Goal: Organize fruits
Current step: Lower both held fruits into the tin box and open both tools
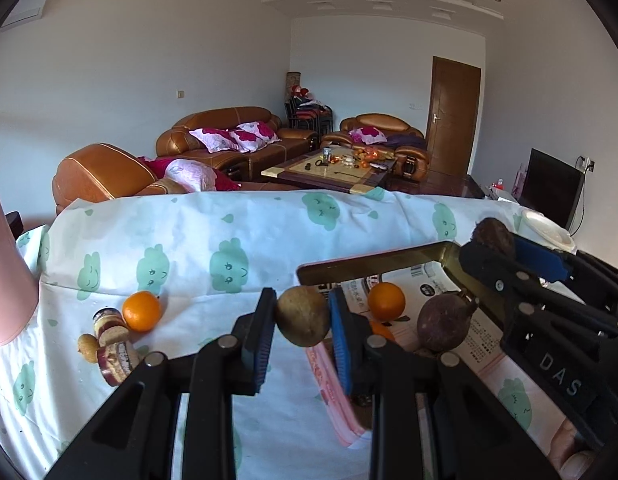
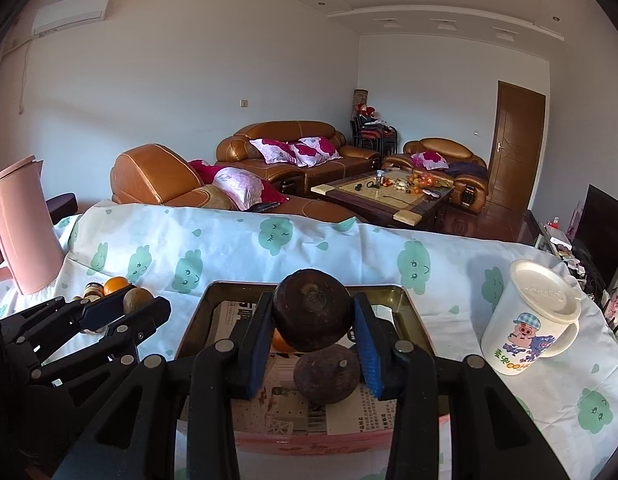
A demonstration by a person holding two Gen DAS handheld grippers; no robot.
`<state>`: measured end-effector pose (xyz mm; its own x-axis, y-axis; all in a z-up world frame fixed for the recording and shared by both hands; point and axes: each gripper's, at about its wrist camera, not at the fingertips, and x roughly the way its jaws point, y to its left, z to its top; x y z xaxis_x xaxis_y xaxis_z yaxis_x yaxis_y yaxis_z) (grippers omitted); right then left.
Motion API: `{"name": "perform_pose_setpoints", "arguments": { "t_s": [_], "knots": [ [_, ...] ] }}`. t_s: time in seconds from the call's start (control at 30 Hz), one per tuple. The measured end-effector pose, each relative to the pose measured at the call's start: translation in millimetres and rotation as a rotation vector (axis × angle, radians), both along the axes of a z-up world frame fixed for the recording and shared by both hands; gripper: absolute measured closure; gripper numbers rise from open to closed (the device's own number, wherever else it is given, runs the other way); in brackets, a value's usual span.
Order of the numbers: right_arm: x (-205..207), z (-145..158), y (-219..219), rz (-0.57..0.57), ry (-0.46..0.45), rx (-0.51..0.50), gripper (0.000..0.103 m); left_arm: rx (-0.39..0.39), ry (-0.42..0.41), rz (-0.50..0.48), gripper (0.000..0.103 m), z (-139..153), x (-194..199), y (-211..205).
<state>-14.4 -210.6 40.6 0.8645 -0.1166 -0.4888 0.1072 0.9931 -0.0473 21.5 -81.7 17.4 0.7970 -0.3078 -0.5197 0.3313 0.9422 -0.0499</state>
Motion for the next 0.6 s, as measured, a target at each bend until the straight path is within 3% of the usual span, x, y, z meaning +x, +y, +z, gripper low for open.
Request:
{"name": "perform_pose_setpoints", "arguments": {
  "t_s": [0.3, 0.6],
  "knots": [
    [4.4, -1.6, -39.5, -0.069, 0.011, 0.015, 0.062, 0.017, 0.007, -0.043, 0.075, 1.0, 5.8, -41.6],
    [15.9, -15.8, -74.9, -0.078, 0.081, 0.101, 0.062, 0.095, 0.022, -0.031, 0.075, -9.3, 14.4, -71.0]
  ]
}}
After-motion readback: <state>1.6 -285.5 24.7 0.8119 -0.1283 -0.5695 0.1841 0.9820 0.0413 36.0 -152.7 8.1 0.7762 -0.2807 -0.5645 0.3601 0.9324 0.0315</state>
